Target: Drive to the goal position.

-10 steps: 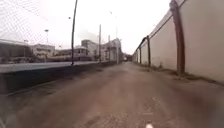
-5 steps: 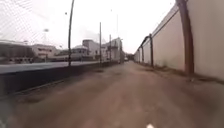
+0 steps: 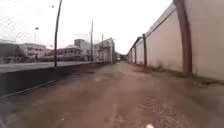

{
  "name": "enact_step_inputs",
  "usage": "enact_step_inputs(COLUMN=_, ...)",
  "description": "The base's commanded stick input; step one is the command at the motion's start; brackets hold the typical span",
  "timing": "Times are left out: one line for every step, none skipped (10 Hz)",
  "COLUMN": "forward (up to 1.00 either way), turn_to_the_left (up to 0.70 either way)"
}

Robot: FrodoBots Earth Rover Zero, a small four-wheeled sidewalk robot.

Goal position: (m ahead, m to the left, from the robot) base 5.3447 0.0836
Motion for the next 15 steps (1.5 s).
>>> enact_step_inputs(forward=0.85, turn_to_the_left=0.05)
enact_step_inputs(forward=0.85, turn_to_the_left=0.05)
enact_step_inputs(forward=0.85, turn_to_the_left=0.05)
enact_step_inputs(forward=0.85, turn_to_the_left=0.05)
enact_step_inputs(forward=0.85, turn_to_the_left=0.05)
enact_step_inputs(forward=0.85, turn_to_the_left=0.05)
enact_step_inputs(forward=0.85, turn_to_the_left=0.05)
enact_step_inputs(forward=0.85, turn_to_the_left=0.05)
enact_step_inputs(forward=0.85, turn_to_the_left=0.05)
enact_step_inputs(forward=0.85, turn_to_the_left=0.05)
enact_step_inputs(forward=0.85, turn_to_the_left=0.05)
enact_step_inputs(forward=0.85, turn_to_the_left=0.05)
enact_step_inputs(forward=0.85, turn_to_the_left=0.05)
enact_step_inputs(forward=0.85, turn_to_the_left=0.05)
enact_step_inputs(forward=0.85, turn_to_the_left=0.05)
